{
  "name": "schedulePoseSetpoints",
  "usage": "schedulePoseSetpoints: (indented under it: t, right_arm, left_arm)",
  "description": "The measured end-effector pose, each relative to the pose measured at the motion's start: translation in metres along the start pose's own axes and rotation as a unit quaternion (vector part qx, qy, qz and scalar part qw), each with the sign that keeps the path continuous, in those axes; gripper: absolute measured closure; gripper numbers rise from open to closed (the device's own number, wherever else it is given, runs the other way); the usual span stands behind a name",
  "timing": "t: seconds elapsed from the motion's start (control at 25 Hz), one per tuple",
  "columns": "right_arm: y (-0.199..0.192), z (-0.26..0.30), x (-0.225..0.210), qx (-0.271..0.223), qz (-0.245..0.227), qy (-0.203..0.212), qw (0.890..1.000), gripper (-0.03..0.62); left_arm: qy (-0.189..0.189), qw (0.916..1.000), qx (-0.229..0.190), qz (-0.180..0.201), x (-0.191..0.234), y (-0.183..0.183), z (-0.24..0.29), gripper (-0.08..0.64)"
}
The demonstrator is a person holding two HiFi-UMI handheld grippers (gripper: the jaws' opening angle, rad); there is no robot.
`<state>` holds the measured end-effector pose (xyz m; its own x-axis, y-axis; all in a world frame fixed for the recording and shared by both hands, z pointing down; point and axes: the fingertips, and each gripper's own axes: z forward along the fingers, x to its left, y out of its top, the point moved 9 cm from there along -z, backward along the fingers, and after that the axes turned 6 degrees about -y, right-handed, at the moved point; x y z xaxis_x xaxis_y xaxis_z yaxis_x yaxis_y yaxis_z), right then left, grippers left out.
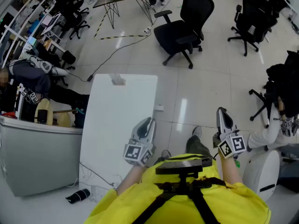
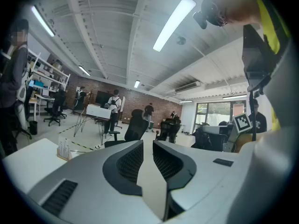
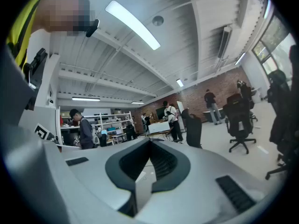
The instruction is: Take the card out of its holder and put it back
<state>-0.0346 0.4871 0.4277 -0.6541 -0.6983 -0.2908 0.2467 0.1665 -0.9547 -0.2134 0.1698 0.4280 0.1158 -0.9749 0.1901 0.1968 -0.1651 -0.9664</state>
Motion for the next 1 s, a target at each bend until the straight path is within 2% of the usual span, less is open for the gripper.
schedulePoseSetpoints:
  t: [0.12, 0.24, 0.32, 0.4, 0.52, 0.6, 0.68, 0.76, 0.88, 0.92, 1.0]
  right_arm:
    - [0.011, 0.043, -0.031, 0.022, 0.013, 0.05, 0.998, 0.586]
    - [0.017, 0.095, -0.061, 0.042, 0.011, 0.124, 0.991, 0.588]
    - [0.016, 0.14, -0.068, 0.065, 0.008, 0.179, 0.982, 0.588]
    - [0.015, 0.187, -0.062, 0.093, -0.003, 0.235, 0.968, 0.588]
    - [0.015, 0.248, -0.035, 0.121, -0.019, 0.302, 0.946, 0.586]
    - [0.009, 0.282, -0.012, 0.132, -0.023, 0.338, 0.932, 0.586]
    - [-0.001, 0.317, 0.014, 0.145, -0.032, 0.369, 0.917, 0.586]
    - [-0.01, 0.351, 0.047, 0.163, -0.05, 0.393, 0.903, 0.586]
    - [-0.019, 0.384, 0.103, 0.179, -0.076, 0.443, 0.875, 0.57]
    - [-0.024, 0.393, 0.117, 0.183, -0.085, 0.459, 0.865, 0.516]
    - [-0.039, 0.417, 0.139, 0.195, -0.094, 0.473, 0.854, 0.509]
  left_arm:
    - [0.044, 0.999, -0.002, -0.012, 0.003, 0.008, 0.039, 0.499]
    - [0.085, 0.9957, -0.032, -0.021, -0.002, 0.022, 0.082, 0.499]
    - [0.138, 0.9888, -0.054, -0.02, -0.003, 0.032, 0.096, 0.499]
    - [0.201, 0.9773, -0.063, -0.021, 0.003, 0.035, 0.098, 0.499]
    - [0.286, 0.9568, -0.05, -0.02, 0.028, 0.036, 0.087, 0.499]
    - [0.333, 0.9411, -0.056, -0.021, 0.05, 0.035, 0.073, 0.543]
    - [0.37, 0.9259, -0.071, -0.028, 0.072, 0.034, 0.065, 0.548]
    - [0.396, 0.9142, -0.079, -0.035, 0.093, 0.034, 0.062, 0.557]
    - [0.413, 0.9056, -0.086, -0.043, 0.126, 0.034, 0.058, 0.557]
    - [0.415, 0.9047, -0.086, -0.045, 0.136, 0.032, 0.06, 0.557]
    - [0.42, 0.9024, -0.086, -0.045, 0.159, 0.029, 0.065, 0.557]
